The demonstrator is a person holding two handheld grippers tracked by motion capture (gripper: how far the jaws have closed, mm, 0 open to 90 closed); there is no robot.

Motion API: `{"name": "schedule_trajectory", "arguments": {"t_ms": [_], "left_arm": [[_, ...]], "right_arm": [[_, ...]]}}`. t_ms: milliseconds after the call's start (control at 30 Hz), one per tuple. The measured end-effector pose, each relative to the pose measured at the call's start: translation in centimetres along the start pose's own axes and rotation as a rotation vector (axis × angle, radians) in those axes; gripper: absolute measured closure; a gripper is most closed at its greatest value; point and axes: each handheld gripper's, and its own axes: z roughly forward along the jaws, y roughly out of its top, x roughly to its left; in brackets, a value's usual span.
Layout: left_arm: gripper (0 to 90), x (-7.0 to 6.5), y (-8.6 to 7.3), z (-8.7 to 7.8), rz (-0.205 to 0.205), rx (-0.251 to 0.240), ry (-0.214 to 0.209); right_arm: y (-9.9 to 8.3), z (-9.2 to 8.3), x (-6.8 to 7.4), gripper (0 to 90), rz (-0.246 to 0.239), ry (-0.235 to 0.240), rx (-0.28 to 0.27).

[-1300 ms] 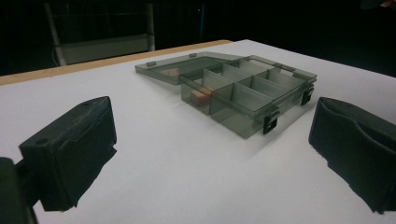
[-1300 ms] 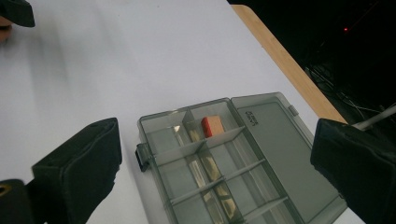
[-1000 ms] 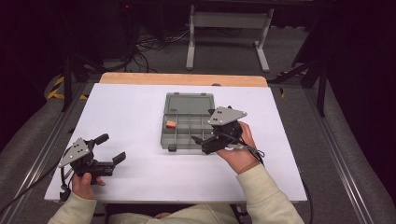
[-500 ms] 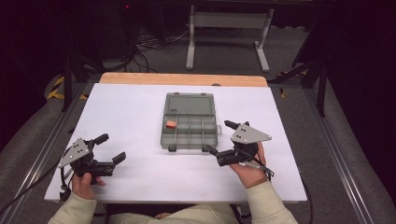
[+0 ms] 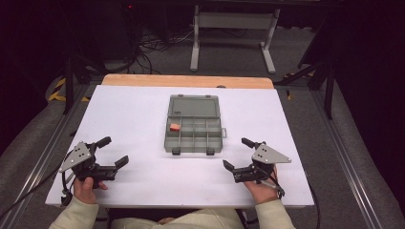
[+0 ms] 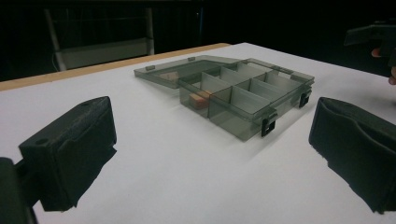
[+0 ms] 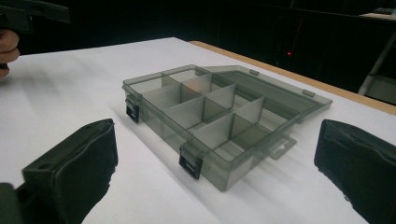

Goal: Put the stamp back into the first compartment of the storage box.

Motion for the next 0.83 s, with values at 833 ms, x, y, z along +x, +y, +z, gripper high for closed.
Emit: {"name": "schedule_trajectory", "arguments": {"t_ms": [833], "left_arm": [[0.3,-0.1,-0.1,0.0,-0.019,-0.020,0.016]], "right_arm": [[-2.5,-0.9,-1.0,0.1,0.094,-0.054,0.000]]}}
